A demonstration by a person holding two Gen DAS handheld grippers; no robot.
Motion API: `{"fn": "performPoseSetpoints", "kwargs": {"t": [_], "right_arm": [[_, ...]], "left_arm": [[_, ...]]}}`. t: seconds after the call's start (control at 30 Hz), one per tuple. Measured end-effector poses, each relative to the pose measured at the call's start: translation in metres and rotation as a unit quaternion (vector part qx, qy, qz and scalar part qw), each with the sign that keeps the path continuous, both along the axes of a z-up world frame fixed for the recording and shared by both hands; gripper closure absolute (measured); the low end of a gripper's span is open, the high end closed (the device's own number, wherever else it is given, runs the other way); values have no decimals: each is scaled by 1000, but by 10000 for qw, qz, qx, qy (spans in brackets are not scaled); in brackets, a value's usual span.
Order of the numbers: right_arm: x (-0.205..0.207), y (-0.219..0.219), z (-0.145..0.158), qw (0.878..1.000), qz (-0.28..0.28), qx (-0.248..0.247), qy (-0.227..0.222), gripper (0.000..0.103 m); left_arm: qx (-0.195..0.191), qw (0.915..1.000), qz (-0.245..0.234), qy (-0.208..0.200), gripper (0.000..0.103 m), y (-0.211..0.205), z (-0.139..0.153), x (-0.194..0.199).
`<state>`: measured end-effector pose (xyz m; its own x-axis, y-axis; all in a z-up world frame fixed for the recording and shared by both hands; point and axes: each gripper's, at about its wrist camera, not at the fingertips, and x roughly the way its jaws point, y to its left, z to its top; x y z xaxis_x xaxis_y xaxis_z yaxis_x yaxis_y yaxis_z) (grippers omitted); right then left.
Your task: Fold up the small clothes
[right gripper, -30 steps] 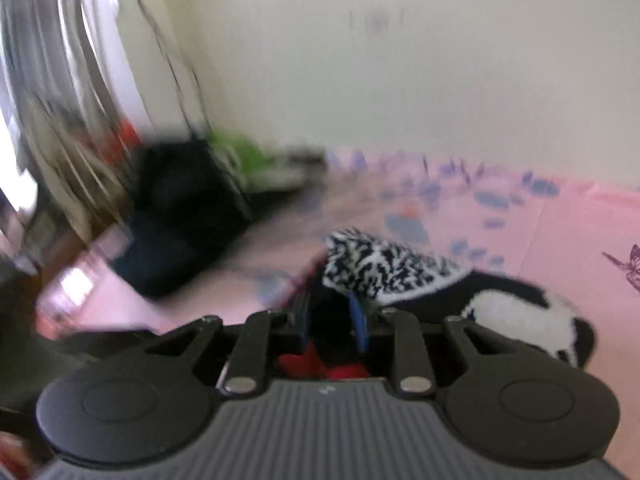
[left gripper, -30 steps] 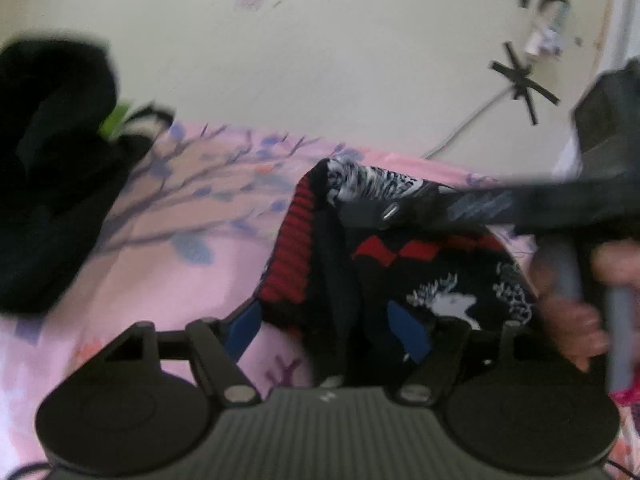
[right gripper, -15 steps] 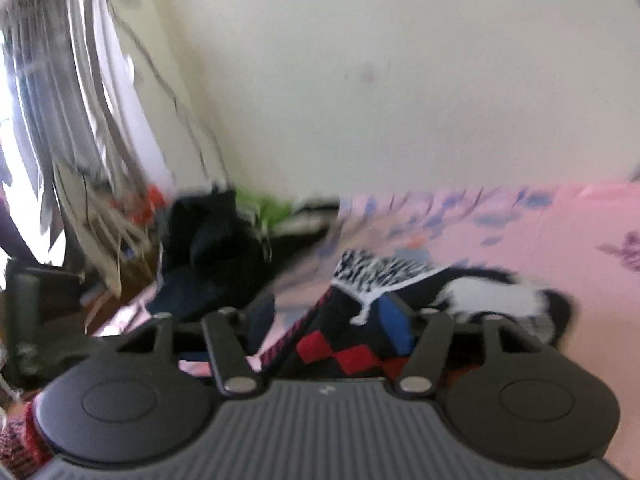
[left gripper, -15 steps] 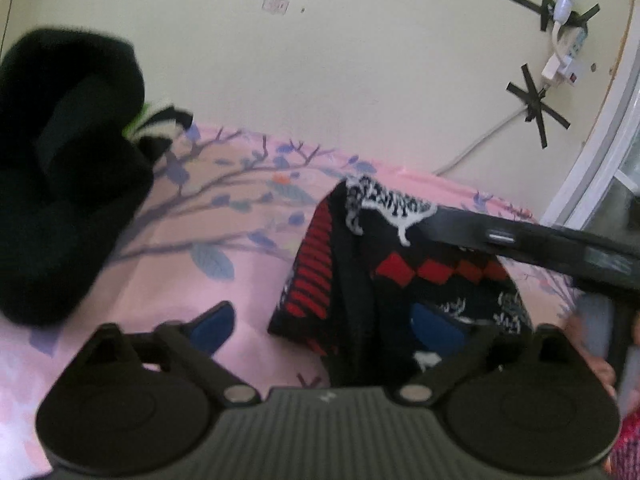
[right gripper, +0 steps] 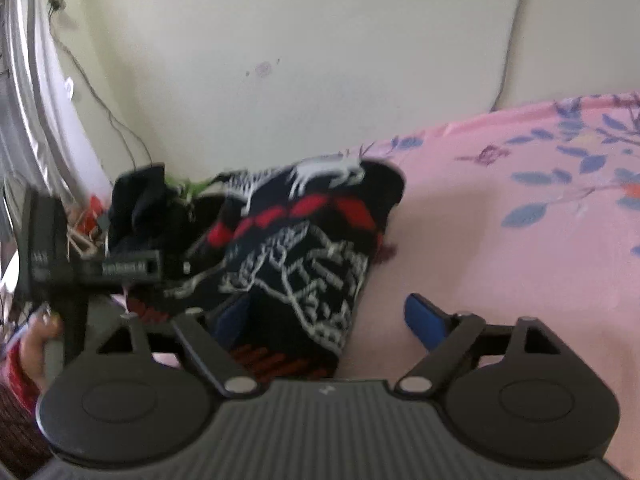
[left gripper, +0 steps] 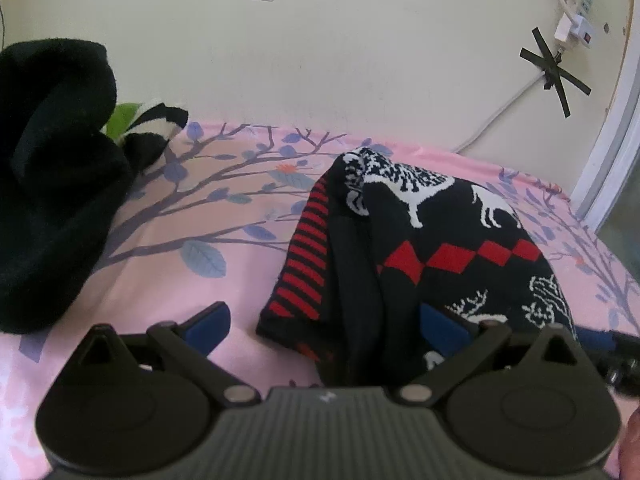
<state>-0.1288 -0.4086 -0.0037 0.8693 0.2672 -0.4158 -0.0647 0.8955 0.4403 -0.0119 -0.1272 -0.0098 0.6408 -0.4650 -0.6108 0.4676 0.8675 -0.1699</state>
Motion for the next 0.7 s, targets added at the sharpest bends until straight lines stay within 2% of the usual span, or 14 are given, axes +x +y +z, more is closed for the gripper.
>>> {"fn": "performPoseSetpoints", "kwargs": {"t": [0.23, 0.7], "right_arm": [[2, -14, -5, 9995, 74, 313, 20, 16], [-1, -12, -5, 9991, 103, 401, -13, 14]], "left_arm": [[46, 9994, 85, -334, 0, -1, -6, -12], [136, 9994, 119, -294, 0, 0, -5, -12]]}}
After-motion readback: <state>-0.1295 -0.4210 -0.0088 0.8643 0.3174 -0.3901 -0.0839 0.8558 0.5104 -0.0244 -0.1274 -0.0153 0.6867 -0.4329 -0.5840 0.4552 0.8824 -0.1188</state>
